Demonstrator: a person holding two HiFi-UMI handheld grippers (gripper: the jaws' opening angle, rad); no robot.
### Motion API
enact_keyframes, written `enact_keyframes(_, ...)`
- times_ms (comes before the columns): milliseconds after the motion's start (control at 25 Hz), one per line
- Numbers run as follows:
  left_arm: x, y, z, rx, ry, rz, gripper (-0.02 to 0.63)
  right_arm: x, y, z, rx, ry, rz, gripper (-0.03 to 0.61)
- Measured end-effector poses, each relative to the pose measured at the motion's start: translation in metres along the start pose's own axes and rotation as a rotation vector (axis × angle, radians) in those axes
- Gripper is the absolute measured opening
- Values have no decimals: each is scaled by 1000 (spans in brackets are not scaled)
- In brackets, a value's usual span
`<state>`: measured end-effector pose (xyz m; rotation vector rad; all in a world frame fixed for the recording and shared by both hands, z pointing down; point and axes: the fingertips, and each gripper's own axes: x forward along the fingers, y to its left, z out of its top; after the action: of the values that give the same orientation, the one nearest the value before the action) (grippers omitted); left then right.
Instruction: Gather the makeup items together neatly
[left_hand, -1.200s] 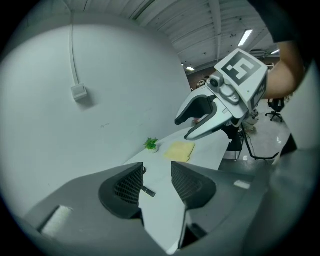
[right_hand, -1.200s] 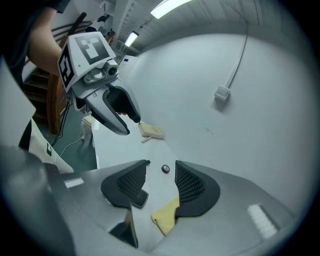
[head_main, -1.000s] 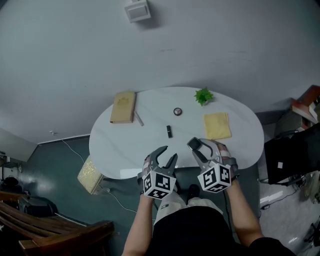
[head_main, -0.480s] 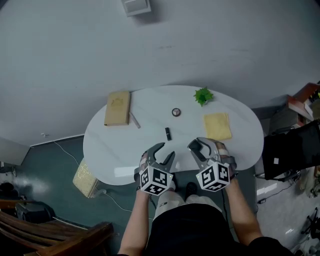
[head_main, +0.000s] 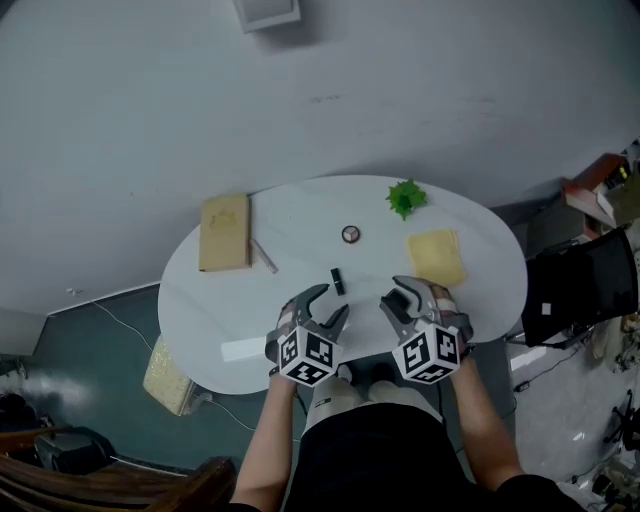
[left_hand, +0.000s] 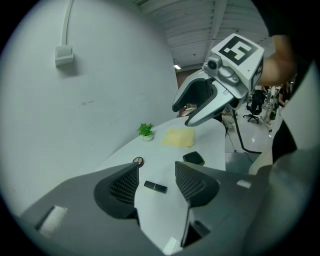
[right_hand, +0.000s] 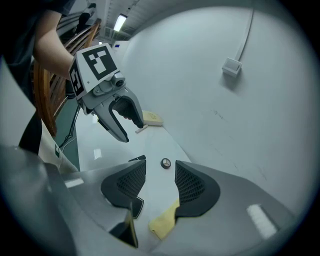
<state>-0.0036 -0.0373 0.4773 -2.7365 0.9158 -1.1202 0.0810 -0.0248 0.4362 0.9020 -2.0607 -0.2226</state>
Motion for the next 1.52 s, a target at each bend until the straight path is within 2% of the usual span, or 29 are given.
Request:
enact_keyframes(600, 47, 13, -35, 75, 34, -228, 299, 30, 2, -5, 112, 114, -30, 173)
enact_keyframes(1240, 96, 8, -75, 94, 123, -370, 354, 43, 5, -24, 176, 185, -8, 173)
enact_keyframes(1520, 110, 6, -85, 104, 150, -391, 359, 48, 8, -30, 191, 200, 11, 173)
